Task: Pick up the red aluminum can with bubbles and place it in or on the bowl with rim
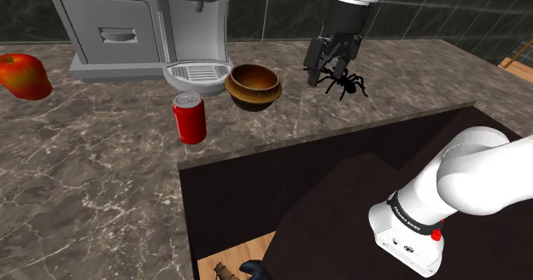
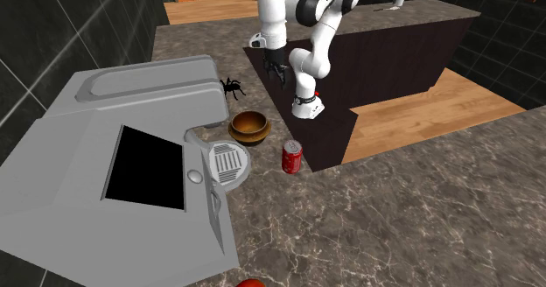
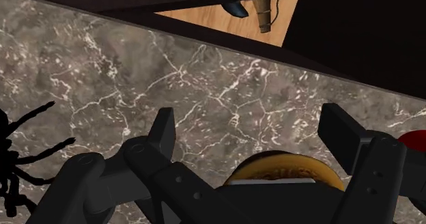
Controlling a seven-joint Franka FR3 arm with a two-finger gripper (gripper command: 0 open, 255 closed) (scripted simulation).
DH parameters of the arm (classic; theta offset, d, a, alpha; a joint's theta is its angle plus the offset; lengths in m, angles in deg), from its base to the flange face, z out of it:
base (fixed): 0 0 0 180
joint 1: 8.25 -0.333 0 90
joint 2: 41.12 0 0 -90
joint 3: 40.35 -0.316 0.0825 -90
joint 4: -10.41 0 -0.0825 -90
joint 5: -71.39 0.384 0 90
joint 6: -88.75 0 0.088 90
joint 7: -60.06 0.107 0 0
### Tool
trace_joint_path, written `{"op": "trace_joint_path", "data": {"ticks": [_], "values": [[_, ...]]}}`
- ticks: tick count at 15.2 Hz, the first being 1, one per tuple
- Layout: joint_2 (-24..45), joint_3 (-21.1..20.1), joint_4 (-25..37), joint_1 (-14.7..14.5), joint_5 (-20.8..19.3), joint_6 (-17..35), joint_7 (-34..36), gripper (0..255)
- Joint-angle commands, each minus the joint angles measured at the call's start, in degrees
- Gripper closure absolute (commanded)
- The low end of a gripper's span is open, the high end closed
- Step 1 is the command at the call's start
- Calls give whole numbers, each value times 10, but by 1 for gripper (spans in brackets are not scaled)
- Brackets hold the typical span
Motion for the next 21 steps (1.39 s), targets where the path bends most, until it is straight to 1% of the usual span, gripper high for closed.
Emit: {"op": "trace_joint_path", "data": {"ticks": [1, 6, 11, 14, 16, 18, 21], "values": [[40, -25, 27, -2, 4, 20, 27, 0], [131, -79, 97, -6, -5, 53, 92, 0], [235, -129, 185, -11, -41, 73, 165, 0], [304, -155, 248, -21, -75, 77, 213, 0], [353, -168, 295, -32, -104, 75, 245, 0], [404, -177, 347, -48, -134, 69, 276, 0], [484, -183, 436, -83, -183, 50, 318, 0]]}}
